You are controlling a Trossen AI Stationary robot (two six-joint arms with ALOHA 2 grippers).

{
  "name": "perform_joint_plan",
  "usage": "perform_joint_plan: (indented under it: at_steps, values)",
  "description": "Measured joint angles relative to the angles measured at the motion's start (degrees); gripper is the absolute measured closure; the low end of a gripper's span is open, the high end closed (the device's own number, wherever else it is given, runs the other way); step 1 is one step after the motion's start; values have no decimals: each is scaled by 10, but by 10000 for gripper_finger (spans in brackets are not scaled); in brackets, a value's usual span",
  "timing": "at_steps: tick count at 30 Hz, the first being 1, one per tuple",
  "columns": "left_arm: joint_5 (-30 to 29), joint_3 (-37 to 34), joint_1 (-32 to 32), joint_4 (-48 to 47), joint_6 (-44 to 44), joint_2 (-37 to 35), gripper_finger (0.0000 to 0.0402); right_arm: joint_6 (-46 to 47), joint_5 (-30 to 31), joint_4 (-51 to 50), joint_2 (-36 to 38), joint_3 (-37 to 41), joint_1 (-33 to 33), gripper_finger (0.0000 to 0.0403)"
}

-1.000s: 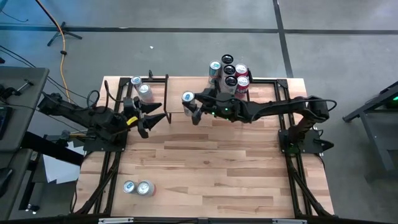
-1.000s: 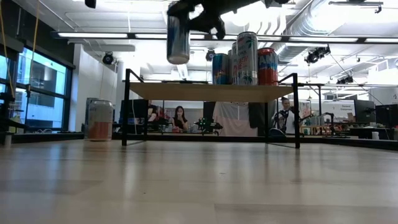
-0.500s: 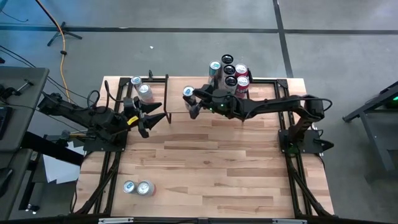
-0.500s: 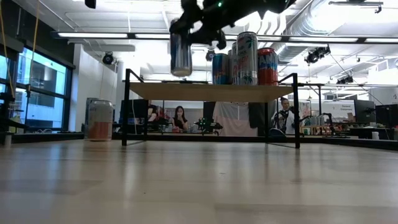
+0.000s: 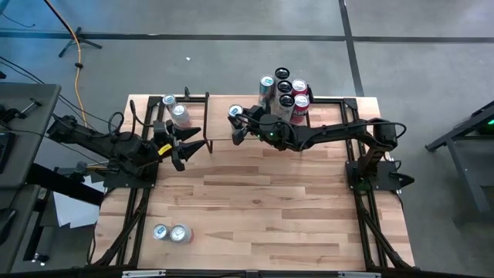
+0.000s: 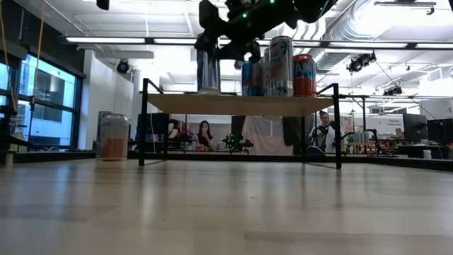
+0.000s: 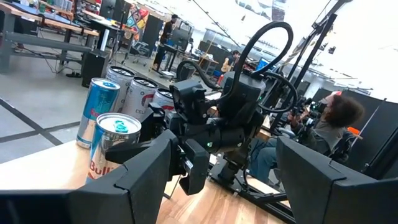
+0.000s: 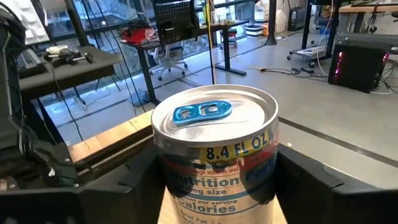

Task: Place canned beverage on shelf
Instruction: Put the top right blue soda can on the shelf aligned with the blue soda can

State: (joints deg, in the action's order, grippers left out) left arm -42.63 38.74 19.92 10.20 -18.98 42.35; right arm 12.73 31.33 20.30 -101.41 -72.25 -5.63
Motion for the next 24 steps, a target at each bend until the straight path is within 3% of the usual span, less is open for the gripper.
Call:
perform_joint_plan:
  at_steps: [7,24]
  values:
    - [0,0,0,0,0,0,155,-1,1,5,0,0,0,118]
    - [0,0,0,0,-9,0,155,2,1,0,0,0,0,112]
